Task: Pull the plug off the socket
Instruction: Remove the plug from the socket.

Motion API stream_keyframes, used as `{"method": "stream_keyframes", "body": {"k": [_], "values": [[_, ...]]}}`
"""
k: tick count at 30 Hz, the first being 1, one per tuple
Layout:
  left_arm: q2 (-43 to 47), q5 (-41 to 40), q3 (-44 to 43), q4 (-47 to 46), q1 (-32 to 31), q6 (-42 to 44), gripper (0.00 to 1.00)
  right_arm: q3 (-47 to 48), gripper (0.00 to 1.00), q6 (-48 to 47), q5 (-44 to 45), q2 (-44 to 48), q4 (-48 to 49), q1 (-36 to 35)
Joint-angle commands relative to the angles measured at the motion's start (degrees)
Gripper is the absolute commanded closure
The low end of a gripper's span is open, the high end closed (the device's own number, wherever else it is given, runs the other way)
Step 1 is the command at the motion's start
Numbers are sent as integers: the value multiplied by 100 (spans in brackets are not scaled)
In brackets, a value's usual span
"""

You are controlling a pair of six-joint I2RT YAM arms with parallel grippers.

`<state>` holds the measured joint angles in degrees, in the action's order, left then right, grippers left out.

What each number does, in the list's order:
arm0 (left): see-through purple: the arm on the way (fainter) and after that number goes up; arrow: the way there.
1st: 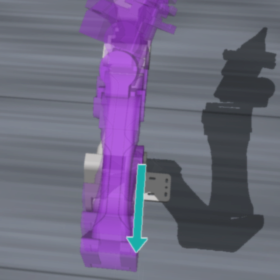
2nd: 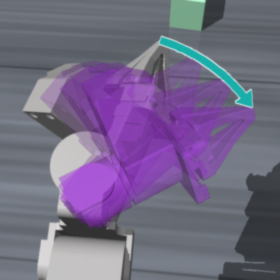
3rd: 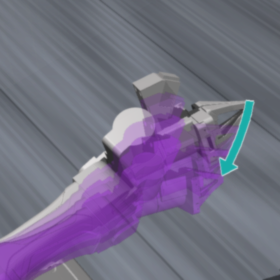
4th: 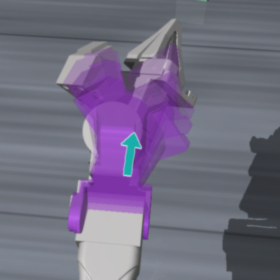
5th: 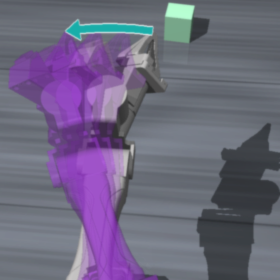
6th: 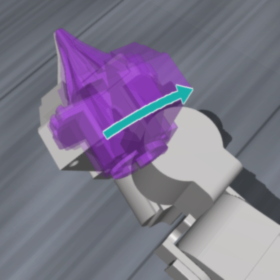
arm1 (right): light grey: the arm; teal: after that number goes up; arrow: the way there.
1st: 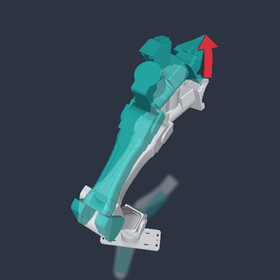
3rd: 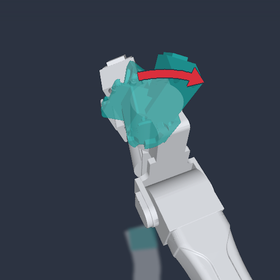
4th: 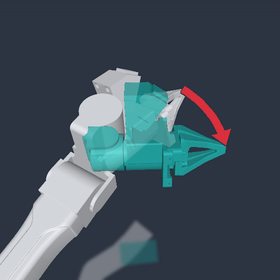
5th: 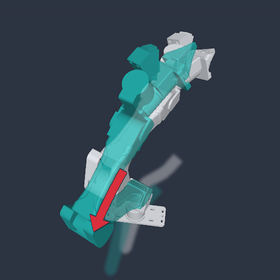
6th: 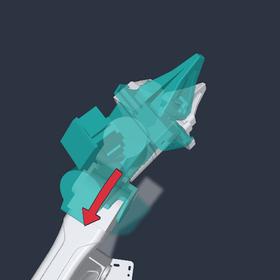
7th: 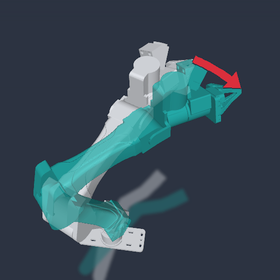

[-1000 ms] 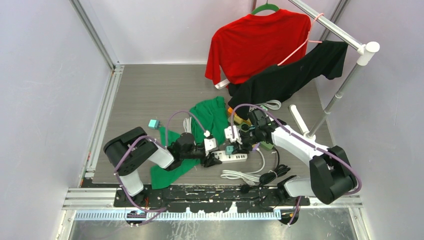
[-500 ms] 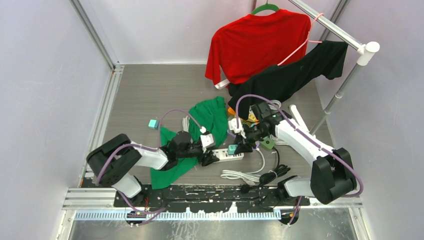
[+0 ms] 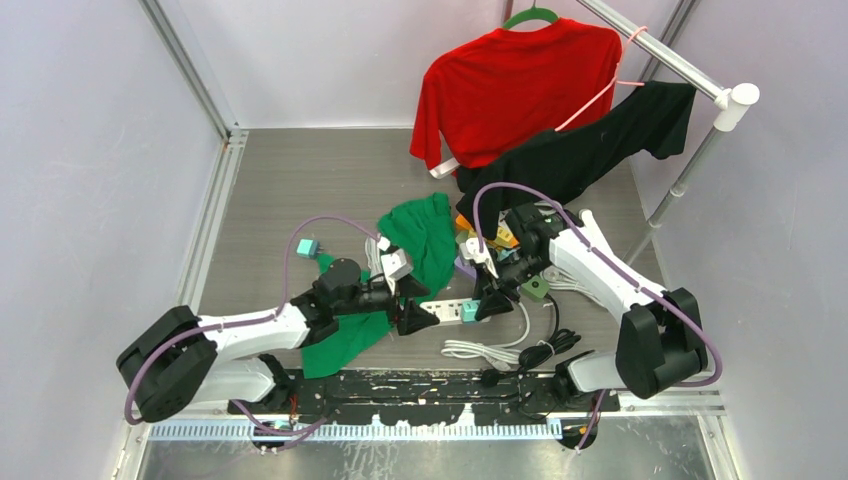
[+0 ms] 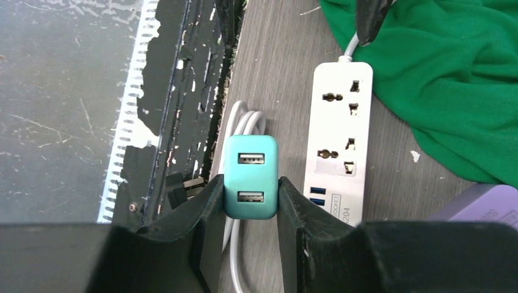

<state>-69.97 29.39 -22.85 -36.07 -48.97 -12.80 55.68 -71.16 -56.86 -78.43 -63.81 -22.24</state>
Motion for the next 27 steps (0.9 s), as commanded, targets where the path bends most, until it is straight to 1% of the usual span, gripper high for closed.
{"method": "stream_keyframes", "body": {"k": [1,7,12,14,17,21,25,27], "values": [[-18,166,-142,-557,36,-1495,25,206,95,-155,-338,8,-285,37],[-815,200,-296,-1604,34,-2537,27,231,94,-161,-426,-86,-377,75],[-1245,36,-173,-2639,1,-2946,29,356,94,-211,-494,-287,-605,95],[-1324,-133,-104,-2849,-80,-2930,30,438,94,-331,-533,-400,-779,100],[-1367,-477,-37,-2919,-308,-2723,30,535,94,-514,-584,-572,-1034,104],[-1479,-828,-14,-3007,-590,-2466,32,551,94,-542,-607,-647,-1068,100],[-1724,-814,-136,-3074,-696,-2479,36,549,94,-265,-587,-638,-899,102],[-1840,-774,-201,-3140,-749,-2491,37,541,93,-217,-580,-641,-863,97]]}}
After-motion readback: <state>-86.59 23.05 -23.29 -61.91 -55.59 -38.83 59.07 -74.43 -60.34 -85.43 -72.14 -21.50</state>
